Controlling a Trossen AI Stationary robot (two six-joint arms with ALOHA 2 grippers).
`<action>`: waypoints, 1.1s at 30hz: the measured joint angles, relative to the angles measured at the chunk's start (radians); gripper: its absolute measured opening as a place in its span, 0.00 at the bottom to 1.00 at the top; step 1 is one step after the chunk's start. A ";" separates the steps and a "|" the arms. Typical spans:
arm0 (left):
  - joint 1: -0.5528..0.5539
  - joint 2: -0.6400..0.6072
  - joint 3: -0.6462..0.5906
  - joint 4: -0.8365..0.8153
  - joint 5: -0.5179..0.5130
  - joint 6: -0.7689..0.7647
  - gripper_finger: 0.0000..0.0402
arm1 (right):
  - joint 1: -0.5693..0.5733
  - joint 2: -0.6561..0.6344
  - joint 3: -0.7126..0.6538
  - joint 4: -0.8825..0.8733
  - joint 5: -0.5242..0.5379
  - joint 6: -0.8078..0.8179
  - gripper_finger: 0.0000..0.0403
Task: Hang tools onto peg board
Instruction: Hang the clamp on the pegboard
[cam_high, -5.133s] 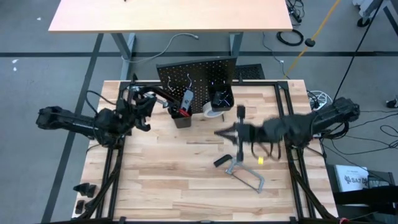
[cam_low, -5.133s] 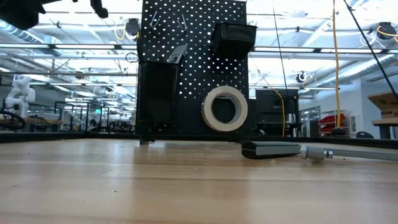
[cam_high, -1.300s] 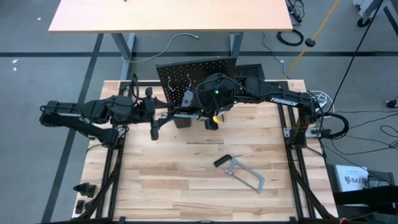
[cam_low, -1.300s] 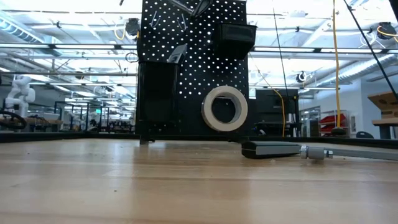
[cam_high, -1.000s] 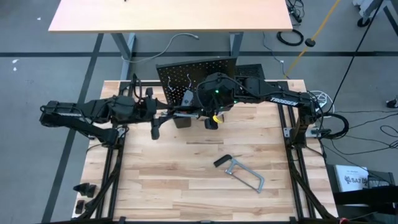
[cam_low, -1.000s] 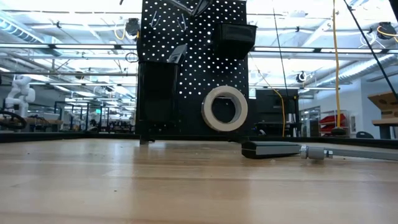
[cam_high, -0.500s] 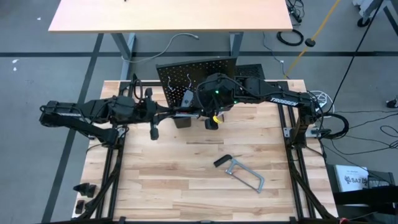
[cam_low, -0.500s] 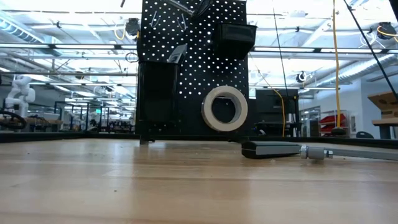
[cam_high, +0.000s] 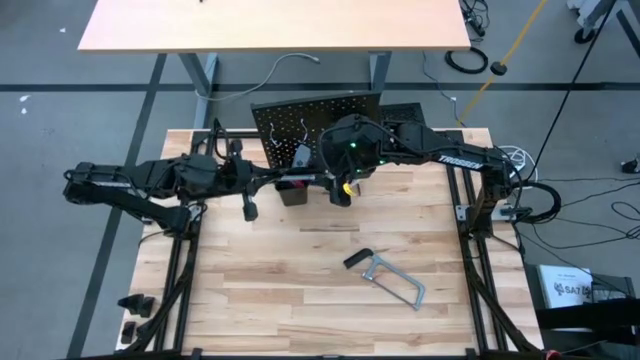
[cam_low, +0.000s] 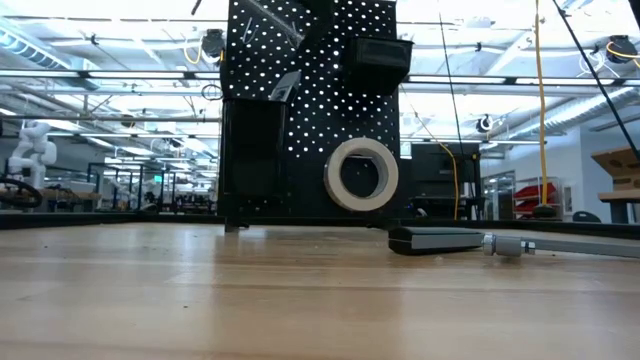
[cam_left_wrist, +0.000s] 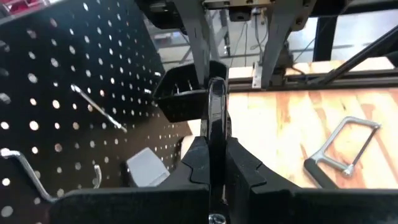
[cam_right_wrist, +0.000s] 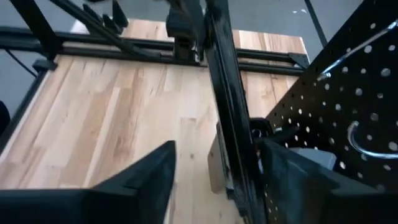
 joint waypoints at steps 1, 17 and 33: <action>0.000 -0.004 0.000 0.005 0.001 0.001 0.03 | 0.000 -0.008 0.000 -0.008 0.001 -0.003 0.60; 0.016 -0.282 -0.090 0.110 0.105 0.019 0.03 | 0.015 -0.149 -0.001 -0.075 0.005 0.036 0.67; 0.201 -0.414 -0.426 0.494 0.340 -0.025 0.03 | 0.022 -0.164 -0.008 -0.175 0.005 0.041 0.67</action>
